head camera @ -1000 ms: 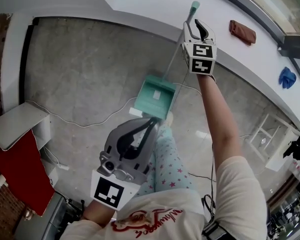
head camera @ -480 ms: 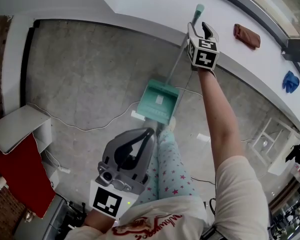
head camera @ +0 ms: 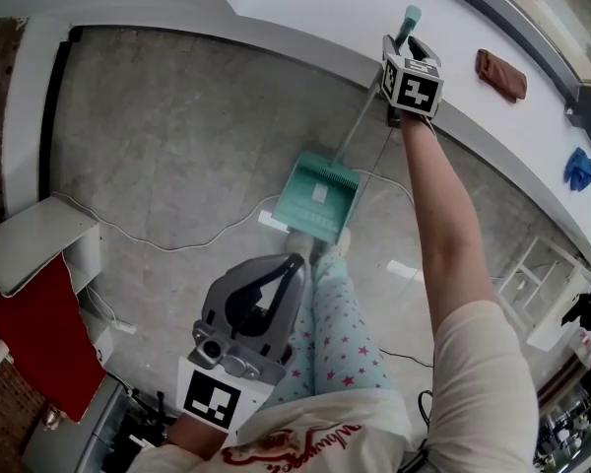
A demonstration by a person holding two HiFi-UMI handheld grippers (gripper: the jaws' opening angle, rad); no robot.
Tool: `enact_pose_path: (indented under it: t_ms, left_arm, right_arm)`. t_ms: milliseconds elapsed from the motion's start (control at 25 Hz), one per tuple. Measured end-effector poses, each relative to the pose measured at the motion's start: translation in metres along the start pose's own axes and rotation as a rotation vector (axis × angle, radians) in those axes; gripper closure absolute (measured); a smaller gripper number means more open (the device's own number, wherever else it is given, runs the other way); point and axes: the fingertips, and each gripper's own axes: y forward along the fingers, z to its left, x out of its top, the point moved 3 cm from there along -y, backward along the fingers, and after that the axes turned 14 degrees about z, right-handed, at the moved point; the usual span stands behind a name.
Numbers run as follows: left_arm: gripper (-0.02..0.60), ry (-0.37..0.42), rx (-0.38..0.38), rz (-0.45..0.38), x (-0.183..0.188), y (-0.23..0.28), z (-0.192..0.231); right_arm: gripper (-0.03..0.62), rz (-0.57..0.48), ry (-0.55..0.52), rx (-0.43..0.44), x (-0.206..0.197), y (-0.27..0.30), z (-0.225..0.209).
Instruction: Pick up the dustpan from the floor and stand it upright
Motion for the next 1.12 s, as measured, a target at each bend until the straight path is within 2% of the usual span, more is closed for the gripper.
enact_pose_path:
  t_ms: [80, 160, 280, 480, 680, 1120]
  left_arm:
    - [0.563, -0.005, 0.007, 0.004, -0.003, -0.002, 0.002]
    - [0.563, -0.007, 0.013, 0.006, -0.005, -0.003, 0.005]
    - [0.563, -0.011, 0.024, 0.009, -0.008, -0.006, 0.007]
    - [0.563, -0.011, 0.03, 0.009, -0.008, -0.008, 0.007]
    - [0.563, 0.003, 0.023, 0.0, 0.0, -0.013, 0.005]
    - [0.563, 0.015, -0.005, -0.026, 0.014, -0.028, 0.001]
  right_arm:
    - [0.415, 0.011, 0.001, 0.006, -0.002, 0.004, 0.002]
    - [0.453, 0.013, 0.004, 0.0, -0.002, 0.007, 0.002]
    - [0.454, 0.004, 0.0, -0.009, 0.001, 0.009, 0.003]
    - [0.477, 0.008, 0.109, 0.015, 0.002, 0.003, 0.002]
    - [0.49, -0.003, 0.173, 0.049, 0.003, -0.01, 0.009]
    - [0.494, -0.087, 0.139, 0.12, 0.001, -0.062, 0.04]
